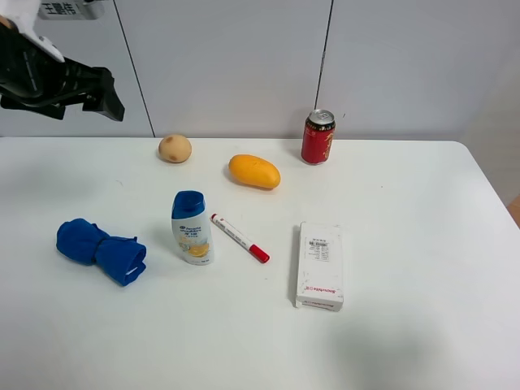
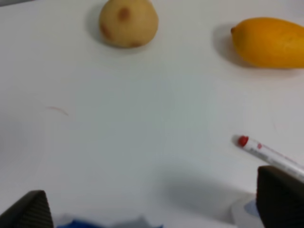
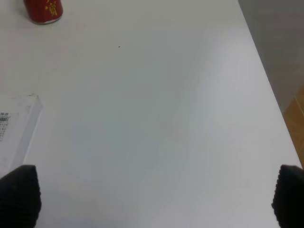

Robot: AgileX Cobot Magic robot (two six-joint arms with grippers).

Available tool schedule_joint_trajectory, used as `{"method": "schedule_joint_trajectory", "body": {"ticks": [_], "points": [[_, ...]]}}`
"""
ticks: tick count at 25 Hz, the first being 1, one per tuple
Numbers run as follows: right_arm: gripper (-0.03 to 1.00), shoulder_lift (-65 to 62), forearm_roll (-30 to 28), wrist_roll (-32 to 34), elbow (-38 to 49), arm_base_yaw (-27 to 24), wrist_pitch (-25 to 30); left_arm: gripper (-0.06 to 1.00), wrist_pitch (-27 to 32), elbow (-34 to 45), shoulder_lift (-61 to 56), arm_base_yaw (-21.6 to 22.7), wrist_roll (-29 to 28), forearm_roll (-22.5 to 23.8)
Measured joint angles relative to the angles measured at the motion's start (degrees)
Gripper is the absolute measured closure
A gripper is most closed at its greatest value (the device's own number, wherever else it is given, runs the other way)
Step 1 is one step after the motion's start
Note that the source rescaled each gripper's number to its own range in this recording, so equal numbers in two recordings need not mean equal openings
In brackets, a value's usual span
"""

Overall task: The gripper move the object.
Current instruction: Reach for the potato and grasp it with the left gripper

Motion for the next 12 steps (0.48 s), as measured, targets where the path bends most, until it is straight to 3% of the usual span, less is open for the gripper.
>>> {"method": "schedule_joint_trajectory", "body": {"ticks": [12], "points": [[-0.03, 0.0, 0.0, 0.0, 0.0, 0.0, 0.0, 0.1, -2.5, -17.6, 22.5, 0.8, 0.1, -0.8]]}}
